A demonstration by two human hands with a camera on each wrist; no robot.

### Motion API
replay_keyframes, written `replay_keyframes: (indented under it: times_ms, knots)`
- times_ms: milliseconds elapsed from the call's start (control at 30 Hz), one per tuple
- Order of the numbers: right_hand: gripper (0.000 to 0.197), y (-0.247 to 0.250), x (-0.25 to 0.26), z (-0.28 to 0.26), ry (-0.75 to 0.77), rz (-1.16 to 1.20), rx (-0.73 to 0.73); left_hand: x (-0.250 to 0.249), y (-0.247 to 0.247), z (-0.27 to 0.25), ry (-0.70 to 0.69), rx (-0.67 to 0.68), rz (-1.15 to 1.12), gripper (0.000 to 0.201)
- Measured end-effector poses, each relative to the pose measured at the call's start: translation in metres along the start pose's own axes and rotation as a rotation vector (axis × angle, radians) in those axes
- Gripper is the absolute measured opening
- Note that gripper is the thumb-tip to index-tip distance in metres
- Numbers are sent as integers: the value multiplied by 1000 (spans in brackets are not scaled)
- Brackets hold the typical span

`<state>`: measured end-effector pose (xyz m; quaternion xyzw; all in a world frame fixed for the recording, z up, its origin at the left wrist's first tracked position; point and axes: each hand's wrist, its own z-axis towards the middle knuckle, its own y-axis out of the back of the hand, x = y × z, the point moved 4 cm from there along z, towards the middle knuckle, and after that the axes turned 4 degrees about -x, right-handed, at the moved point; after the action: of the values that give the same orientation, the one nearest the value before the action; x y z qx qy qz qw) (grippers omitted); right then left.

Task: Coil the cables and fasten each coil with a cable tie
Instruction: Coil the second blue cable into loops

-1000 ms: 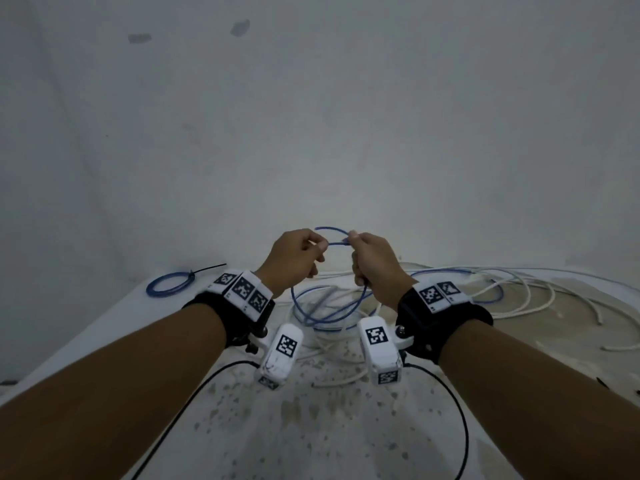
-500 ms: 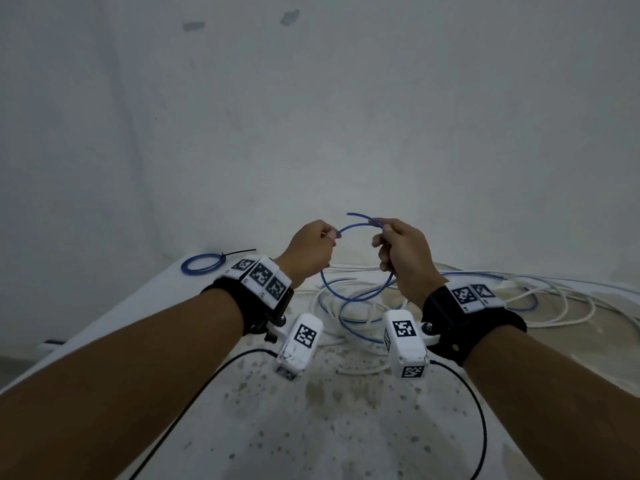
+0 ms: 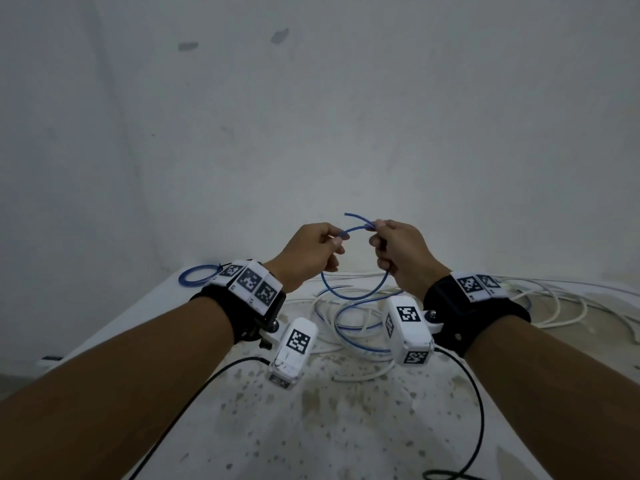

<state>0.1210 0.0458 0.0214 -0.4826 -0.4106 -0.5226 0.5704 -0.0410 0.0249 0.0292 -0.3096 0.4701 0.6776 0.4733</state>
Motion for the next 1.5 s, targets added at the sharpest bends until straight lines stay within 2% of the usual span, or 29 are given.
replay_keyframes:
  times_ms: [200,367,467,567,733,867,1033,1167,1333,1500]
  knots:
    - [19,-11,-6,-5,33,-123,120,-9,4,1,-56,-31,11,24]
    - [14,-10,-4,-4,93,-105,41,-18,-4,1,10,9,-64,15]
    - [11,-10,-5,-6,77,-4,88,-17,-2,4,-32,-78,-30,21]
    - [15,-11,-4,-9,60,91,146,-10,4,7,4,-165,-48,29]
    - [23,-14,-2,-10,100,48,191,-5,2,3,95,-168,-150,32]
    - [16,-18,-3,-11,95,30,215,-6,2,3,142,-158,-234,31]
    - [10,-16,-2,-7,68,11,168,-3,5,2,165,-107,-173,28]
    - [10,-12,-1,-4,32,46,124,0,6,1,175,-139,-174,29]
    - [10,-10,-3,-6,23,48,128,0,8,2,128,-90,-136,22]
    - [9,-12,-3,-10,13,13,195,2,10,-1,149,-110,-60,21]
